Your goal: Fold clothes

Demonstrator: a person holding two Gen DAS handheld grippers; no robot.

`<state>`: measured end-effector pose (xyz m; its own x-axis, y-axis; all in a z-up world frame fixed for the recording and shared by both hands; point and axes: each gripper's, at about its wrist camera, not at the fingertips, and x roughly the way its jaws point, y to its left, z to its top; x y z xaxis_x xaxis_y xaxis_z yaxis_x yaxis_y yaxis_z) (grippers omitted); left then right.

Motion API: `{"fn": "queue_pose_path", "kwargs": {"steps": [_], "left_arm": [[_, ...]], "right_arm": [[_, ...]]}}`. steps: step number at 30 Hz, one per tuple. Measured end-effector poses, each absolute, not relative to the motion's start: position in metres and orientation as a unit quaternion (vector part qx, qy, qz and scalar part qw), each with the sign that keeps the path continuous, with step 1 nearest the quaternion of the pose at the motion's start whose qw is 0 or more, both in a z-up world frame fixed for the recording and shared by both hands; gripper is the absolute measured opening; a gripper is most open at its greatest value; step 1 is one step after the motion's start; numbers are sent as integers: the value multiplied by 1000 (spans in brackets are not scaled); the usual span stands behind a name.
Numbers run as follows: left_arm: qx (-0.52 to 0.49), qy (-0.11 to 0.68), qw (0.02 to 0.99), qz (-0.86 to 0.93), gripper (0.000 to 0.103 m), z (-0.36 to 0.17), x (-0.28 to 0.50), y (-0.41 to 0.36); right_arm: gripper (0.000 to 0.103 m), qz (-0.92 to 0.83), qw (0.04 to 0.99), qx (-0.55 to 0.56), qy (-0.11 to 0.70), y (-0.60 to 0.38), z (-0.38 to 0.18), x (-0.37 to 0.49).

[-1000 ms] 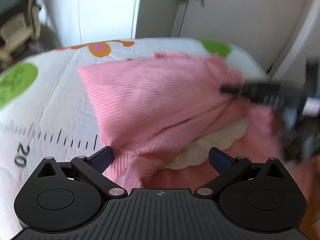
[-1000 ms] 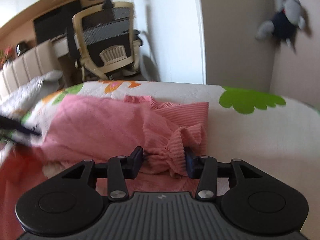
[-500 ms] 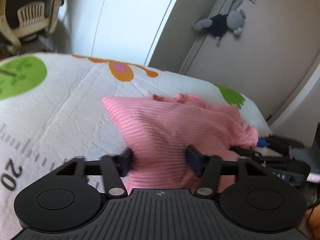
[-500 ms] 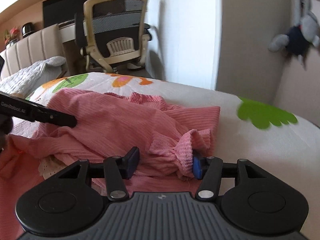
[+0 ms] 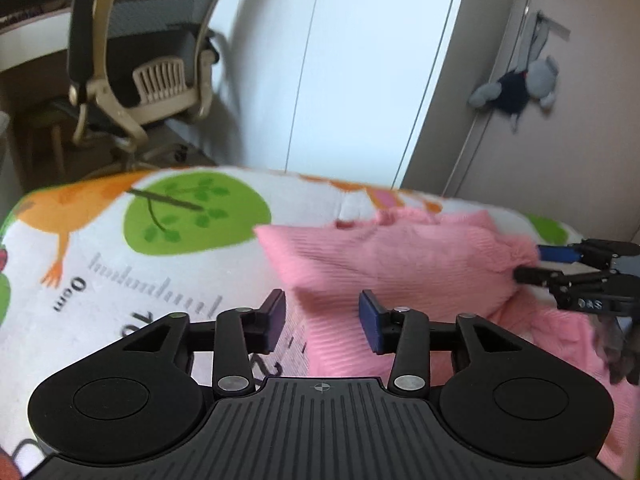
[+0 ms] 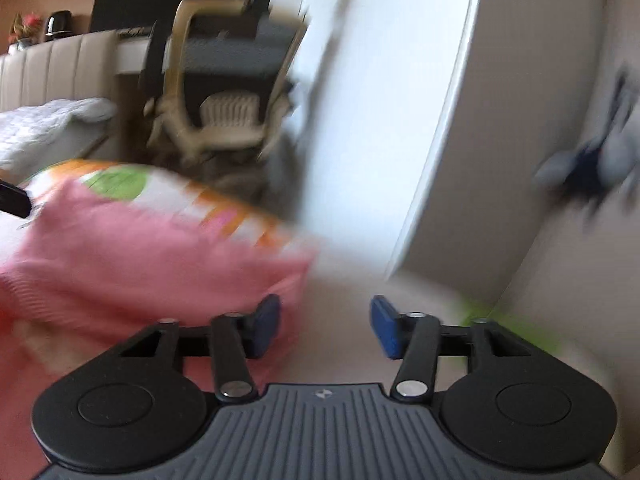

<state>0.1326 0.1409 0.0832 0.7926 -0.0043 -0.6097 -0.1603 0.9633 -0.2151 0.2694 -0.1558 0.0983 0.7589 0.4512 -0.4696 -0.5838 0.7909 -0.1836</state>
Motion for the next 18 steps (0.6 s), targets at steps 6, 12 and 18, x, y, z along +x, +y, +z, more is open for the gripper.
{"fn": "queue_pose_path", "kwargs": {"steps": [6, 12, 18], "left_arm": [[-204, 306, 928, -56, 67, 85, 146, 123], [-87, 354, 931, 30, 54, 57, 145, 113], [-75, 356, 931, 22, 81, 75, 105, 114]], "right_arm": [[43, 371, 885, -112, 259, -122, 92, 270], [43, 367, 875, -76, 306, -147, 73, 270], [52, 370, 877, -147, 270, -198, 92, 231]]}}
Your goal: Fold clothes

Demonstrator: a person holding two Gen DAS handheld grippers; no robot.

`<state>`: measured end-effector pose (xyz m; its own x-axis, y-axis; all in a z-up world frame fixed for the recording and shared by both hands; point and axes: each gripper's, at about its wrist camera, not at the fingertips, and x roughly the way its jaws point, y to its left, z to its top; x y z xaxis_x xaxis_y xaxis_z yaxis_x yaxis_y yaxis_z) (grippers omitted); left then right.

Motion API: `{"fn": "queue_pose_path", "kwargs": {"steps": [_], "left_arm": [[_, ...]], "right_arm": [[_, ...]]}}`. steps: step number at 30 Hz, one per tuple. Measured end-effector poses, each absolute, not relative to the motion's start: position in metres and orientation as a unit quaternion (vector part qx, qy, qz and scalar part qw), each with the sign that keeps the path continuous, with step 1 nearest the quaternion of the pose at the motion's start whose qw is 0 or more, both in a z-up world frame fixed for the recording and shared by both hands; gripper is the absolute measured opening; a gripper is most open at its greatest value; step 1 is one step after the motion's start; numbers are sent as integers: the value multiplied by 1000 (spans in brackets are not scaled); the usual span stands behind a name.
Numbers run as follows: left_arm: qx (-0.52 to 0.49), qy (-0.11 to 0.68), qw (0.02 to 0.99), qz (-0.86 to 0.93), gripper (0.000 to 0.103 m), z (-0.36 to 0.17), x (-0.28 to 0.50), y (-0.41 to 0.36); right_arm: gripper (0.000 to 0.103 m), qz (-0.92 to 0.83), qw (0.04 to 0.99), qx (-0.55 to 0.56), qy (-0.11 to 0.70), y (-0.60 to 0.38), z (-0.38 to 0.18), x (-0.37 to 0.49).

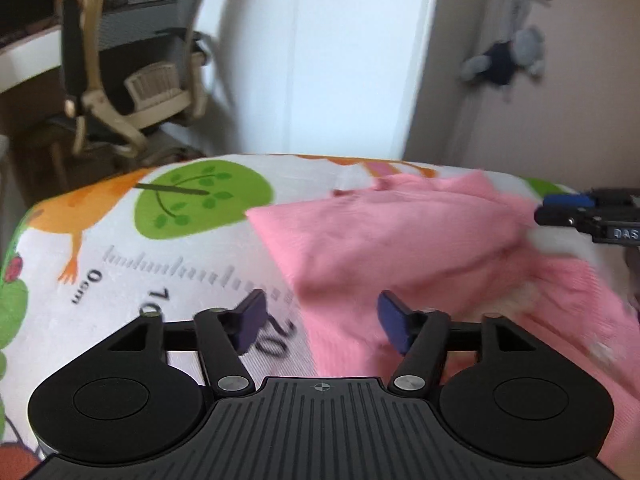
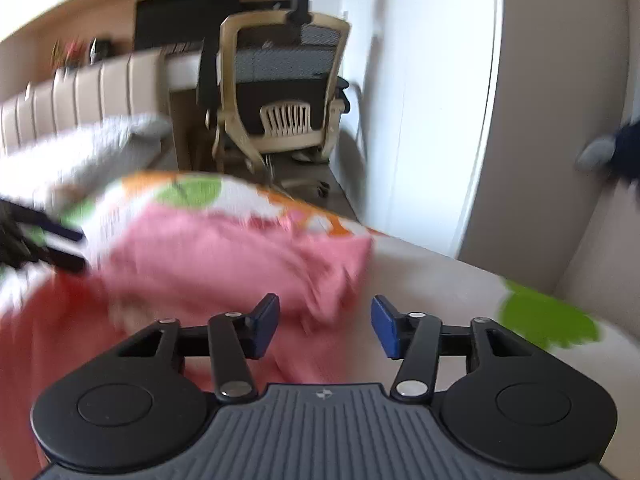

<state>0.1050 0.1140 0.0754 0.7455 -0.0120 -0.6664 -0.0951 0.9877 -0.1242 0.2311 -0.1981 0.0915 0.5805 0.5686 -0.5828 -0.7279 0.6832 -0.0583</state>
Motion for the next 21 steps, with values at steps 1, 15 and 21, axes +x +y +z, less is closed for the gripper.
{"fn": "queue_pose_path", "kwargs": {"steps": [1, 15, 21], "left_arm": [[-80, 358, 930, 7, 84, 76, 97, 112], [17, 417, 909, 10, 93, 76, 24, 88], [-4, 408, 910, -75, 93, 81, -10, 43]], "right_arm": [[52, 366, 874, -163, 274, -205, 87, 224], [54, 369, 864, -202, 278, -265, 85, 135], [51, 451, 831, -195, 260, -241, 91, 89]]}}
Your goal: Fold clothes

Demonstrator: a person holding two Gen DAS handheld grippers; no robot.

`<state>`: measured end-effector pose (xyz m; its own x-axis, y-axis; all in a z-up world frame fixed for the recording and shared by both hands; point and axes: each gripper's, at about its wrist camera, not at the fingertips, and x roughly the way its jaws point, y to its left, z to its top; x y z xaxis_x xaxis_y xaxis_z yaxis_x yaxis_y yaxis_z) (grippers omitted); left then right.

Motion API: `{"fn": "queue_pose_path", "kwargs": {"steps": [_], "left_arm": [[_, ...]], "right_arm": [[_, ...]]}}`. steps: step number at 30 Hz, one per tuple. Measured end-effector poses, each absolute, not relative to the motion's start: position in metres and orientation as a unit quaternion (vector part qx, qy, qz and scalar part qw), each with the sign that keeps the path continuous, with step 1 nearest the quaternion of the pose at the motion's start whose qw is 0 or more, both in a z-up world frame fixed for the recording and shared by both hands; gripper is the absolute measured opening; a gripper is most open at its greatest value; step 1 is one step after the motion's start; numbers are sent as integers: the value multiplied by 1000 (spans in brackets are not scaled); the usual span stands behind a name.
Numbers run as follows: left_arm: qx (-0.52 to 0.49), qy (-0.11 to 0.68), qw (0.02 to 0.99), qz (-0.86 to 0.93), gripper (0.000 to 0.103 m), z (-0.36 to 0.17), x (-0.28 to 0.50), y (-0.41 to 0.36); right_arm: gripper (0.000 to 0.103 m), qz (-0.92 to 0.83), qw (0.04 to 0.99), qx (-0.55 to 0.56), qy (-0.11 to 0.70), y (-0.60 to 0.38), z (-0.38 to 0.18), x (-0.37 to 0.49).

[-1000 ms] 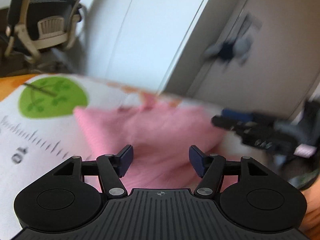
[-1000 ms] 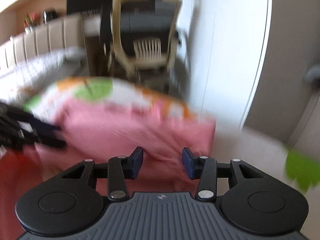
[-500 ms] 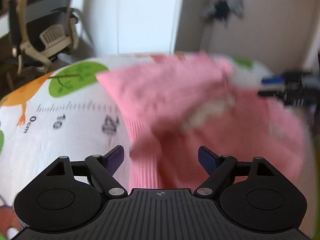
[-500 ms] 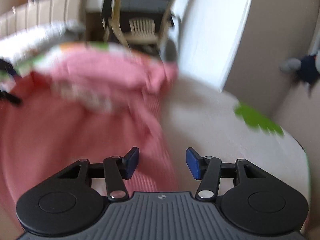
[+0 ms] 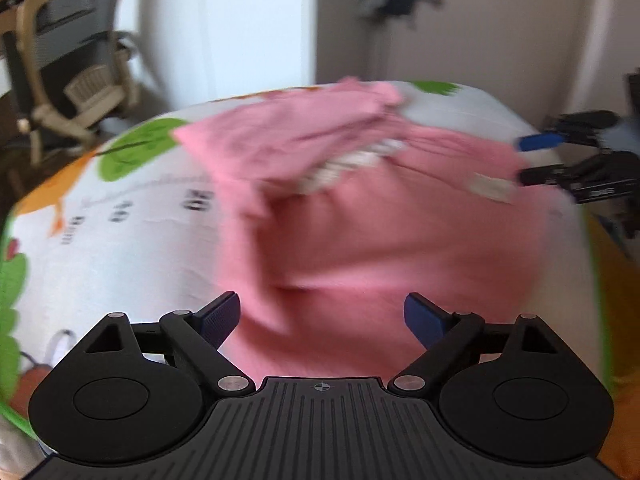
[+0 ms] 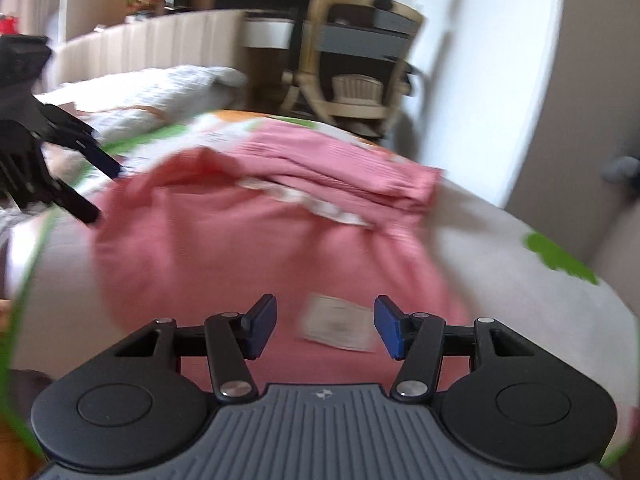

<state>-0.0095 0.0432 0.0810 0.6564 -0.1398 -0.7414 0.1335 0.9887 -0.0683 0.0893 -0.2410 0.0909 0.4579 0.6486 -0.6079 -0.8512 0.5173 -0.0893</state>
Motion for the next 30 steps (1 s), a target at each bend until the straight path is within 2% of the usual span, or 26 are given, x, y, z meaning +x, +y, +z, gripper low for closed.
{"fn": "queue_pose_path", "kwargs": {"steps": [3, 5, 6, 7, 11, 14, 16, 20, 22, 23, 26, 30], "left_arm": [[-17, 409, 906, -104, 90, 74, -14, 24], [-9, 420, 902, -103, 74, 64, -10, 14], [-8, 429, 898, -102, 56, 59, -8, 12], [-12, 439, 892, -103, 51, 54, -7, 12], [-15, 455, 881, -131, 60, 56, -27, 14], [-29, 467, 873, -140, 64, 64, -33, 20], [-32, 457, 879, -131, 72, 74, -24, 25], [-56, 380, 917, -103, 84, 109, 28, 39], [-70, 344, 931, -96, 85, 118, 63, 46], [-87, 335, 933, -95, 85, 117, 82, 50], [-138, 340, 927, -75, 85, 98, 135, 72], [-171, 381, 908, -29, 77, 58, 165, 104]], "right_arm": [[49, 483, 815, -197, 251, -227, 90, 76], [49, 495, 807, -189, 261, -222, 89, 75], [49, 500, 801, -183, 275, -222, 88, 76], [49, 502, 794, -179, 293, -222, 85, 77], [49, 488, 785, -182, 337, -228, 75, 90], [49, 476, 802, -168, 320, -226, 95, 116], [49, 468, 819, -146, 299, -214, 115, 146], [48, 447, 841, -119, 281, -175, 131, 217], [42, 433, 847, -124, 284, -151, 122, 249], [42, 420, 849, -127, 293, -140, 113, 265], [37, 384, 857, -141, 314, -117, 91, 296], [37, 401, 866, -162, 250, -93, 99, 299]]}}
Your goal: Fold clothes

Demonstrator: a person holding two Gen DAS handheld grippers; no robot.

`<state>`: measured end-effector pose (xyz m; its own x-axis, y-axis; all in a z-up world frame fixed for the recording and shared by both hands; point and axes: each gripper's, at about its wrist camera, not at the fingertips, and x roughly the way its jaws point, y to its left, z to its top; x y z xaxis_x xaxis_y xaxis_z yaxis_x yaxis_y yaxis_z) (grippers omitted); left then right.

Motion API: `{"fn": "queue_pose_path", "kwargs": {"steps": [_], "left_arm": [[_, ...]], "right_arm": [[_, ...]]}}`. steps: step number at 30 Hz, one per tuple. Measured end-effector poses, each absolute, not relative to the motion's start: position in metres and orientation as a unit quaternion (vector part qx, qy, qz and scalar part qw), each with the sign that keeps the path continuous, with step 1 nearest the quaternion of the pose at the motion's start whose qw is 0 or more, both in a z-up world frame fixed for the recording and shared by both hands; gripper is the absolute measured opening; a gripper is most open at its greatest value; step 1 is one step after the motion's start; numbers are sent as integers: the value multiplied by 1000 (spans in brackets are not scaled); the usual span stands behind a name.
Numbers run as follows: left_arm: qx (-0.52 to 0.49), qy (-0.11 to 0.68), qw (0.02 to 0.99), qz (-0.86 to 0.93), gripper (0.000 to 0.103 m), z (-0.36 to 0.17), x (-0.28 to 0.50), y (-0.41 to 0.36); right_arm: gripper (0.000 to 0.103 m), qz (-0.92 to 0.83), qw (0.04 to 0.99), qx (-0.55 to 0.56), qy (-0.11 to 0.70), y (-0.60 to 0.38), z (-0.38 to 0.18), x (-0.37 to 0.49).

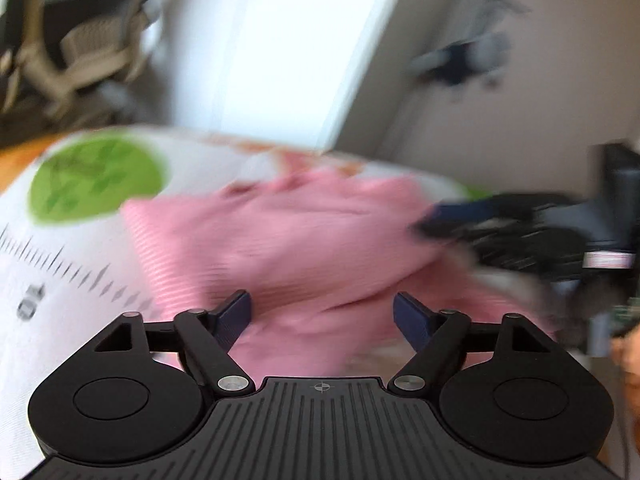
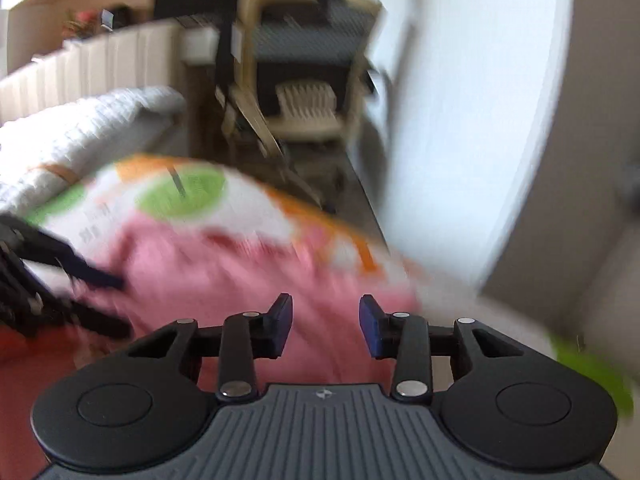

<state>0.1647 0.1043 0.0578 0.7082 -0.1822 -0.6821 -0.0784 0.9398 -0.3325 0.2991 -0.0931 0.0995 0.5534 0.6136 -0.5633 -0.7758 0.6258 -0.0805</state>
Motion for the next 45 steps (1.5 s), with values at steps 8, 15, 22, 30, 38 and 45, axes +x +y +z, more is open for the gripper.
{"fn": "queue_pose_path", "kwargs": {"steps": [8, 15, 22, 30, 38, 45], "left_arm": [[-153, 374, 914, -35, 86, 61, 159, 97], [-163, 344, 924, -14, 93, 89, 132, 103], [-150, 212, 966, 21, 97, 170, 76, 111], [-116, 274, 955, 11, 98, 154, 74, 80], [32, 416, 909, 12, 98, 86, 29, 49], [-225, 393, 889, -62, 98, 79, 16, 83]], "right_arm": [[32, 383, 850, -218, 287, -19, 44, 340], [4, 418, 868, -161, 213, -75, 108, 287], [4, 462, 858, -151, 170, -167, 151, 184], [8, 480, 832, -160, 229, -221, 120, 122], [57, 421, 863, 32, 278, -283, 149, 177], [57, 394, 817, 102, 408, -252, 59, 221]]}}
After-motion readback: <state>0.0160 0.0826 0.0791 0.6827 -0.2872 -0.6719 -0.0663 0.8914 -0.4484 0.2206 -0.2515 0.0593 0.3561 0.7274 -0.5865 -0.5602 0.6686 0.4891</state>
